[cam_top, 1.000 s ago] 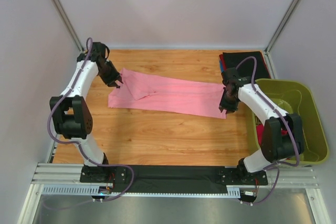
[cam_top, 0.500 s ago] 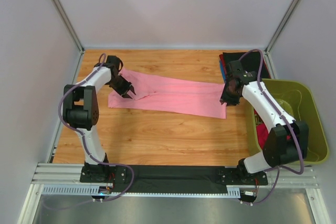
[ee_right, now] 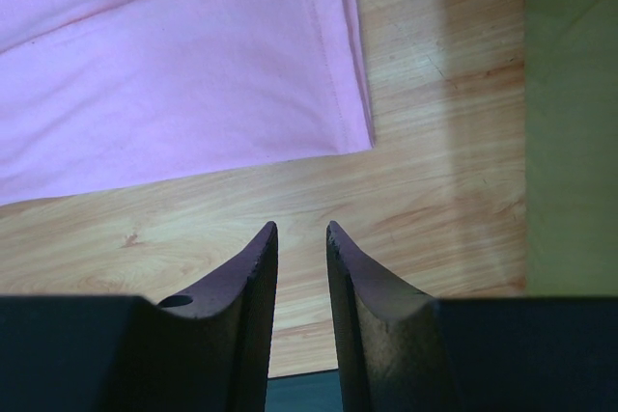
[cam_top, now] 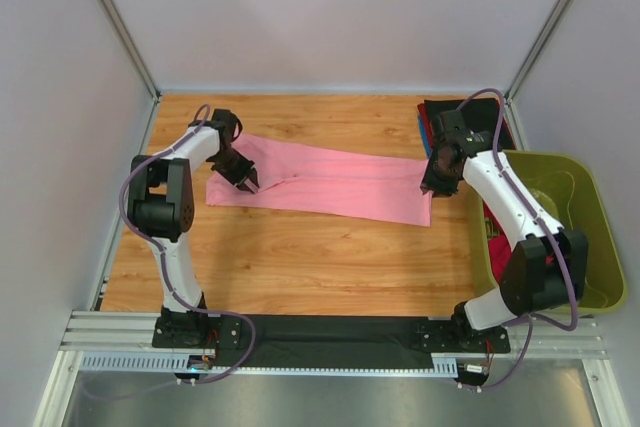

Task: Fold and stack the t-shirts
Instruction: Fold the tshirt

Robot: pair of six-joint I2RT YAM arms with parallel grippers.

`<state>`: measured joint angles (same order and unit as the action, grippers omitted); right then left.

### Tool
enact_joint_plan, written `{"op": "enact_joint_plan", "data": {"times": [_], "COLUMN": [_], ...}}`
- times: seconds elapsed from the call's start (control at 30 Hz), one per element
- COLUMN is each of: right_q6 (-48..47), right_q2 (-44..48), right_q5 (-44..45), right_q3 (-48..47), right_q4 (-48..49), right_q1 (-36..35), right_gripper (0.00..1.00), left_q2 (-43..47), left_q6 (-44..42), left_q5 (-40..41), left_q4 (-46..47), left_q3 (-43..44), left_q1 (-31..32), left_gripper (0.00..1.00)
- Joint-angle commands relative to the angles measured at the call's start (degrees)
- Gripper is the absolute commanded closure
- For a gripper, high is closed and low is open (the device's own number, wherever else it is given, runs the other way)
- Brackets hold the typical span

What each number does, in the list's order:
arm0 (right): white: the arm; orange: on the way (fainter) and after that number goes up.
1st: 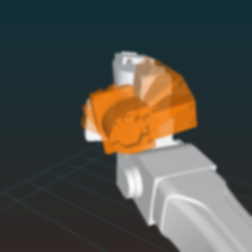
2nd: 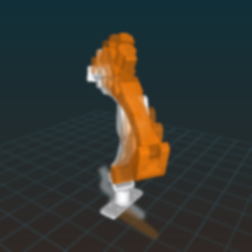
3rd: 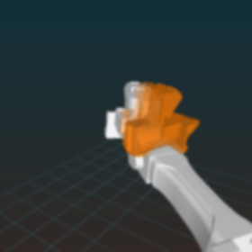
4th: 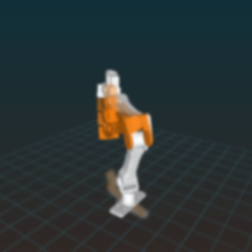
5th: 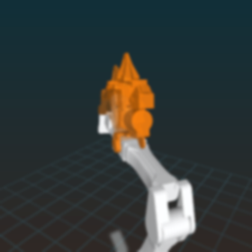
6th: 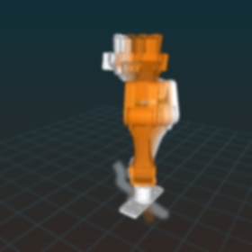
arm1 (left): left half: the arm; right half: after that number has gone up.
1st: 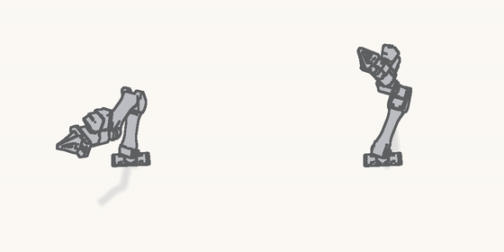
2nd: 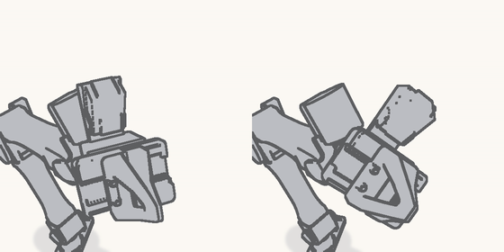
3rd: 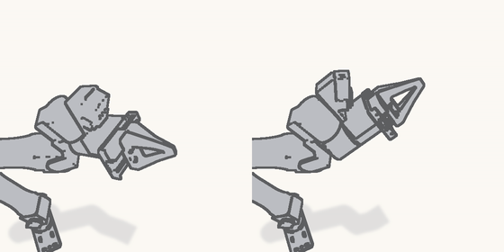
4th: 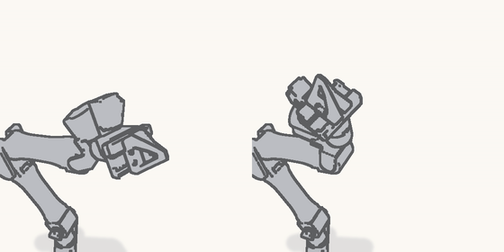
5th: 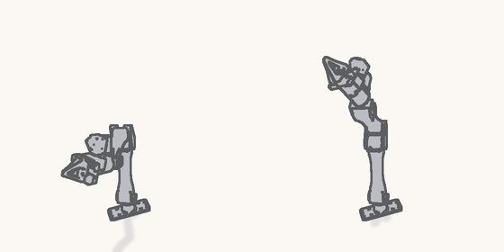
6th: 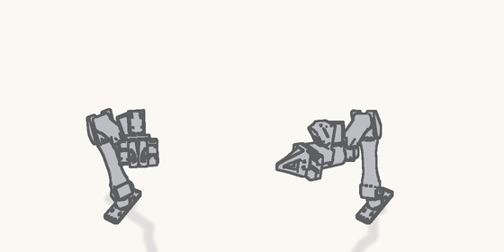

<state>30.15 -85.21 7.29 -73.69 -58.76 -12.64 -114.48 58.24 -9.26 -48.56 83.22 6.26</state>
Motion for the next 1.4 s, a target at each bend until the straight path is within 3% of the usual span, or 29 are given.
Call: {"op": "enact_joint_plan", "data": {"times": [0.0, 0.7, 0.83, 1.0, 1.37], "right_q6": [-0.6, 0.2, 0.2, 0.1, 0.0], "right_q2": [-0.3, -0.7, -0.2, -0.2, -0.5], "right_q5": [-0.5, -0.3, -0.2, 0.1, -0.2], "right_q3": [-2.2, -2.1, -2.1, -2.2, -2.3], "right_q4": [0.2, 0.6, 0.6, 0.5, 0.6], "right_q1": [0.3, 0.3, 0.3, 0.4, 1.0], "right_gripper": [0.71, 0.71, 0.71, 0.71, 0.71], "left_q2": [0.0, -1.4, -1.5, -1.2, -0.6], "left_q6": [1.4, 3.1, 3.2, 2.8, 0.5], "left_q5": [1.5, 1.1, 1.3, 2.1, 1.8], "left_q4": [-1.1, -1.3, -1.5, -1.6, 4.9], "left_q3": [2.5, 3.9, 3.9, 4.9, 8.5], "left_q1": [0.6, 2.9, 2.9, 2.9, 2.9], "left_gripper": [0.69, 0.72, 0.81, 1.00, 1.00]}}
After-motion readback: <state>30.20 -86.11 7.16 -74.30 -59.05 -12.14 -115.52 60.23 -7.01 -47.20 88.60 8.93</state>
